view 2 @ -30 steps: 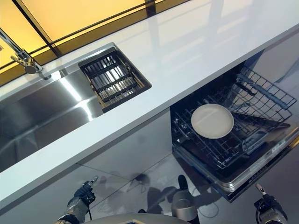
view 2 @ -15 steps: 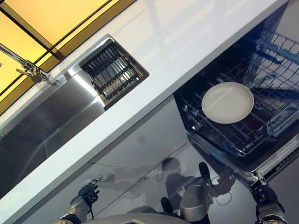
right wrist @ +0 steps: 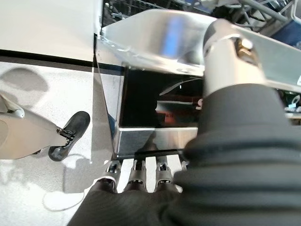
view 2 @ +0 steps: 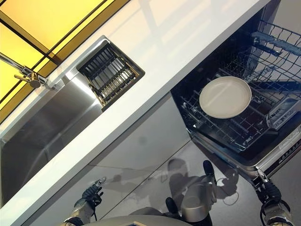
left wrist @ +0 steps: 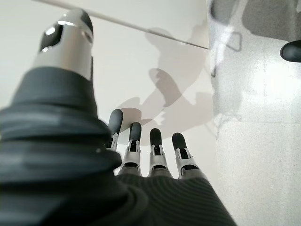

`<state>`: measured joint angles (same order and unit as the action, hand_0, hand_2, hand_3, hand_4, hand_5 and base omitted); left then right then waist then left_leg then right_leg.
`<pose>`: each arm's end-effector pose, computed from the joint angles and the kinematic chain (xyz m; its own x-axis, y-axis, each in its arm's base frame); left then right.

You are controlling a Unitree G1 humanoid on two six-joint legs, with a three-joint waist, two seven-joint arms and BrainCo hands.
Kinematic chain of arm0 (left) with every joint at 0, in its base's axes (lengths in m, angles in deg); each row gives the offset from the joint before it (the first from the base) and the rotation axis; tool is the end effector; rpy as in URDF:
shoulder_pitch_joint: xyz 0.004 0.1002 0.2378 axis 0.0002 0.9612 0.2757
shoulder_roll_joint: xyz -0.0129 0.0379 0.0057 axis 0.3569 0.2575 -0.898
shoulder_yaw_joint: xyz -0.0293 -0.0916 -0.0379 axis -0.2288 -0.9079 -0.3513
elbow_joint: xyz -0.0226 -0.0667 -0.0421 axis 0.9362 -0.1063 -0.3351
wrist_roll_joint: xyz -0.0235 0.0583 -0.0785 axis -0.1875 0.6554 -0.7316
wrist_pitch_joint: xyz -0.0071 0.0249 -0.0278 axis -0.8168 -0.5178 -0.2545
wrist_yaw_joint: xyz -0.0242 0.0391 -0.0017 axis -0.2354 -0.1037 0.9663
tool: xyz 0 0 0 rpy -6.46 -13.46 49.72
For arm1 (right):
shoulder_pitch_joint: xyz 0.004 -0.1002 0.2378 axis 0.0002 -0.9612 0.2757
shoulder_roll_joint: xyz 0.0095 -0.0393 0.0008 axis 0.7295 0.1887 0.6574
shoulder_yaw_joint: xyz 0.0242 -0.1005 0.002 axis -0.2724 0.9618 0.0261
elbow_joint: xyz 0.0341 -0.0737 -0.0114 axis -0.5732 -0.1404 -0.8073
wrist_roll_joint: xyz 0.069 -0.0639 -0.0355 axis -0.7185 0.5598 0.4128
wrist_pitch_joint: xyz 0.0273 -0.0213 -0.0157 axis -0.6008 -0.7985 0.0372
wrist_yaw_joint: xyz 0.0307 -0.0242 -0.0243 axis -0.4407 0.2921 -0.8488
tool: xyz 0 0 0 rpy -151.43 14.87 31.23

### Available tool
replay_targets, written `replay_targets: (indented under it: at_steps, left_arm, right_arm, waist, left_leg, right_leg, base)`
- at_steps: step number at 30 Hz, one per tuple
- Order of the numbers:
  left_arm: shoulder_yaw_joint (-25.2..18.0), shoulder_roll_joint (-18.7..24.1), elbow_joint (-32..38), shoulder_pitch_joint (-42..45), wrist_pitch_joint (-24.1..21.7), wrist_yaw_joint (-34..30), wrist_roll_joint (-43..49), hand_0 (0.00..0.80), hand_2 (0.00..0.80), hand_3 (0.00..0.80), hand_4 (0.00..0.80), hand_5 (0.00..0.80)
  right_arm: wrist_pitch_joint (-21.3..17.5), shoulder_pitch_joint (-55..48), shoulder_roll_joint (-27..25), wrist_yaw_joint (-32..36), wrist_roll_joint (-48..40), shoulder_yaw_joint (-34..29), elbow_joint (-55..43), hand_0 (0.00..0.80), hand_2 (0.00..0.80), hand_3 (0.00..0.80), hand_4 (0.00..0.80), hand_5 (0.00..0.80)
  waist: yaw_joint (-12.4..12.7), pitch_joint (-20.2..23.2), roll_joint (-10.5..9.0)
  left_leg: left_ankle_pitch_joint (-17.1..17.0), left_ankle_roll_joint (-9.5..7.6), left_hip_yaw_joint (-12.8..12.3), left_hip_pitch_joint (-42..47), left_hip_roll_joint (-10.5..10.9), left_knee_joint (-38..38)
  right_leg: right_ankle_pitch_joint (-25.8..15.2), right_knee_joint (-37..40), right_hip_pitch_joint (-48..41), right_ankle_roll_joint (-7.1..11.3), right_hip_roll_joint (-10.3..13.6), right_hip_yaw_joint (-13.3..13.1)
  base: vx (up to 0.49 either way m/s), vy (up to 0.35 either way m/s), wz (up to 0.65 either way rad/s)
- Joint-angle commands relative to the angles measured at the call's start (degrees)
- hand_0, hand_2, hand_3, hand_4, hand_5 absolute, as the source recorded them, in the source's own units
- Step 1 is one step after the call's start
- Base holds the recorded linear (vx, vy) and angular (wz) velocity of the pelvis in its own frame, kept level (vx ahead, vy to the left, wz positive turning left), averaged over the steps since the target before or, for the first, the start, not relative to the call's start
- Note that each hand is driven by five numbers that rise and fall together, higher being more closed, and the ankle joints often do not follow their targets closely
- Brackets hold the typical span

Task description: Take plates into dishwasher

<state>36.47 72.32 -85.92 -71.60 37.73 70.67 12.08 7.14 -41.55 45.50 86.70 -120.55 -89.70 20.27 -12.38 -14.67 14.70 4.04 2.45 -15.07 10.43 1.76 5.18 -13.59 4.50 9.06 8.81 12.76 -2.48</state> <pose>0.0984 0.2302 -0.1061 0.5345 0.2553 -0.8057 -0.5677 0.8147 -0.1185 0.0856 -0.3753 -0.0344 0.6780 -0.3962 -0.6191 0.6638 0.6917 0.2844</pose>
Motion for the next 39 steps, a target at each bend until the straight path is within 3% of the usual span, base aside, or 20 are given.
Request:
replay_targets:
  at_steps: [1, 9, 20, 32, 39]
  left_arm:
    - [2.6, 4.1, 0.1, -2.9, -2.5, 0.0, -0.6, 0.0, 0.0, 0.0, 0.0, 0.0]
    - [3.3, 4.1, -0.6, -2.7, -1.7, 0.9, 0.5, 0.0, 0.0, 0.0, 0.0, 0.0]
    - [3.8, 4.4, -1.3, -2.5, -1.0, 1.0, 0.9, 0.0, 0.0, 0.0, 0.0, 0.0]
    - [3.0, 6.0, -0.8, -1.8, -0.3, 1.3, 3.0, 0.0, 0.0, 0.0, 0.0, 0.0]
    - [1.8, 7.0, -0.3, -1.5, 0.7, 2.1, 3.6, 0.0, 0.0, 0.0, 0.0, 0.0]
  right_arm:
    - [-6.7, 16.1, -0.1, 11.1, -0.5, 3.9, -18.0, 0.0, 0.0, 0.0, 0.0, 0.0]
    - [-5.3, 20.0, -1.4, 8.8, -0.9, 5.7, -22.6, 0.0, 0.0, 0.0, 0.0, 0.0]
    - [-2.5, 26.0, -3.1, 7.4, -3.2, 5.9, -18.5, 0.0, 0.0, 0.0, 0.0, 0.0]
    - [-2.3, 31.1, -2.3, 5.7, -5.9, 8.5, -16.5, 0.0, 0.0, 0.0, 0.0, 0.0]
    - [-1.4, 32.5, -3.1, 6.7, -6.3, 7.9, -14.2, 0.0, 0.0, 0.0, 0.0, 0.0]
  waist:
    - [2.5, 3.4, -4.26]
    - [3.5, 5.6, -6.15]
    - [6.5, 8.0, -8.16]
    - [10.8, 8.8, -13.8]
    - [12.3, 9.3, -15.31]
  left_leg:
    - [6.9, -2.74, 4.5, 0.1, 2.9, -6.4]
    - [7.0, -2.63, 5.7, 2.0, 2.2, -5.2]
    - [6.4, -2.13, 8.7, 4.4, 1.0, -3.4]
    - [6.0, -1.58, 11.5, 5.1, -1.4, -3.1]
    - [5.8, -1.35, 12.5, 5.5, -2.3, -2.9]
  right_leg:
    - [4.4, -8.4, 4.6, 0.92, 1.5, 2.1]
    - [4.1, -8.1, 3.3, 1.39, 1.8, 3.2]
    - [4.5, -7.3, -0.2, 1.34, 1.7, 4.7]
    - [4.0, -4.1, -4.2, 1.11, -0.1, 6.2]
    - [4.0, -3.5, -5.5, 1.11, -0.4, 6.7]
  base:
    - [0.0, 0.0, 0.0]
    - [0.043, -0.019, -0.03]
    - [0.057, -0.026, 0.11]
    - [0.046, -0.075, 0.11]
    - [0.042, -0.038, 0.15]
